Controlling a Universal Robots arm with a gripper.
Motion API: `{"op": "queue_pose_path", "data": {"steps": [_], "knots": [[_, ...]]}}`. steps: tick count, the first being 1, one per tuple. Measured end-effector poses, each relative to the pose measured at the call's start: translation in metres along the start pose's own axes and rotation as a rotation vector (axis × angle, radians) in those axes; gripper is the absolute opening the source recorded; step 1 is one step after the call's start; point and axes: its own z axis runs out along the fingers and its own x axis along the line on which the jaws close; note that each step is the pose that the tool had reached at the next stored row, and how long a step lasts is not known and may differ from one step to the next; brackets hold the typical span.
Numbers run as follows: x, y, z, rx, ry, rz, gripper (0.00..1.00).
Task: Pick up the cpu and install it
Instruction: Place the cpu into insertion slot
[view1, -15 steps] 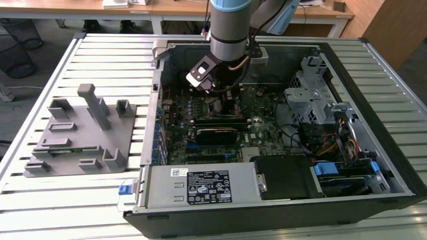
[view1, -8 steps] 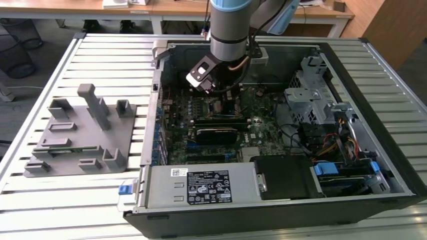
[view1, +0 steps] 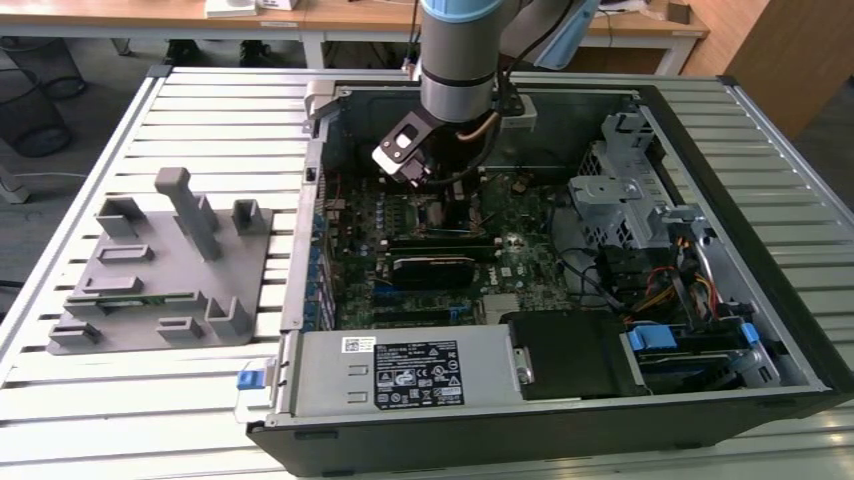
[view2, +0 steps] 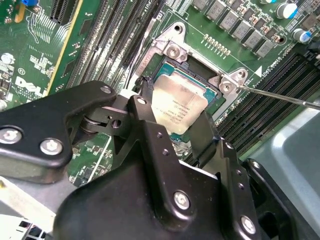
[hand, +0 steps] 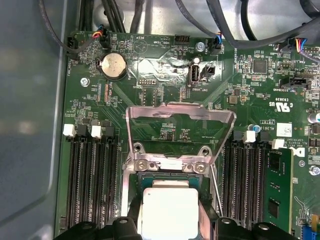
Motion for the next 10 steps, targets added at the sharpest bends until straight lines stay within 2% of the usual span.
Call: {"op": "queue_pose_path", "data": {"steps": [4, 5, 10], "knots": [[0.0000, 0.0018, 0.0001, 0.0000, 0.0000, 0.002, 0.55], [0.0000, 0.0023, 0.0001, 0.0001, -0.0001, 0.004, 0.61], [0.0000, 0.0025, -0.0007, 0.0002, -0.0003, 0.004, 0.61]]}}
